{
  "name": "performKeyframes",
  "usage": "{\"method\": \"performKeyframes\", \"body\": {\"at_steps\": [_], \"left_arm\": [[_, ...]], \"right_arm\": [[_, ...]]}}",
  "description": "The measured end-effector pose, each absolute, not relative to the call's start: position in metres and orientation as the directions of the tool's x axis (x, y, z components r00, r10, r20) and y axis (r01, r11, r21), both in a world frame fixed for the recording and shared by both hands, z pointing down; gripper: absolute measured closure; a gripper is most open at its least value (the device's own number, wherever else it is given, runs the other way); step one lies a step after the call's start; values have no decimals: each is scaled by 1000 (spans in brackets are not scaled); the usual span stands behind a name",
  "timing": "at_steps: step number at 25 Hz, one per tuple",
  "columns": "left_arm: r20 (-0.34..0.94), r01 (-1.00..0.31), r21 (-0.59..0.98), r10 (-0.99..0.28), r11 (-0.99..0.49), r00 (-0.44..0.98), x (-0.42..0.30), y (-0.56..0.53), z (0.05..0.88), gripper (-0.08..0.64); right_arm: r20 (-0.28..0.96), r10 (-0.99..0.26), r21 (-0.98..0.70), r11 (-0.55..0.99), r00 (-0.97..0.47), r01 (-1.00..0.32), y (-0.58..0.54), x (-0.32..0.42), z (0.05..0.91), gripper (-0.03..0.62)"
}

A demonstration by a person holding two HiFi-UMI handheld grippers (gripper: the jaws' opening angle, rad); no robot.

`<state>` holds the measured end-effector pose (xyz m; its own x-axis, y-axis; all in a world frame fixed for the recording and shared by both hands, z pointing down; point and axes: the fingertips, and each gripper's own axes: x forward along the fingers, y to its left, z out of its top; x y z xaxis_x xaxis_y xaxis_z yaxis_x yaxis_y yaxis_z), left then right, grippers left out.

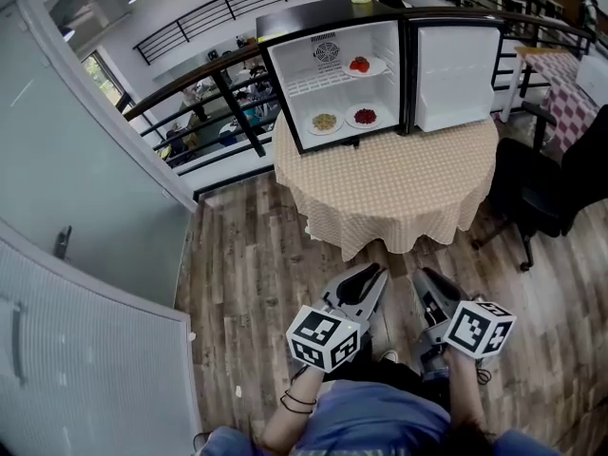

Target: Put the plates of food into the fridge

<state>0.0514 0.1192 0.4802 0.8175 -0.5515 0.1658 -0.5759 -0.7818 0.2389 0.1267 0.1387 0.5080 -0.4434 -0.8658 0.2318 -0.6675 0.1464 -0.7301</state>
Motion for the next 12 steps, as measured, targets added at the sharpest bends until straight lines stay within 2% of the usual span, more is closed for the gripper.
{"method": "performKeyframes", "body": {"at_steps": [12], "left_arm": [[178, -538, 227, -509, -812, 843, 68, 140, 482, 499]], "right_arm": [[240, -872, -716, 138, -427, -684, 156, 134, 510, 506]]}}
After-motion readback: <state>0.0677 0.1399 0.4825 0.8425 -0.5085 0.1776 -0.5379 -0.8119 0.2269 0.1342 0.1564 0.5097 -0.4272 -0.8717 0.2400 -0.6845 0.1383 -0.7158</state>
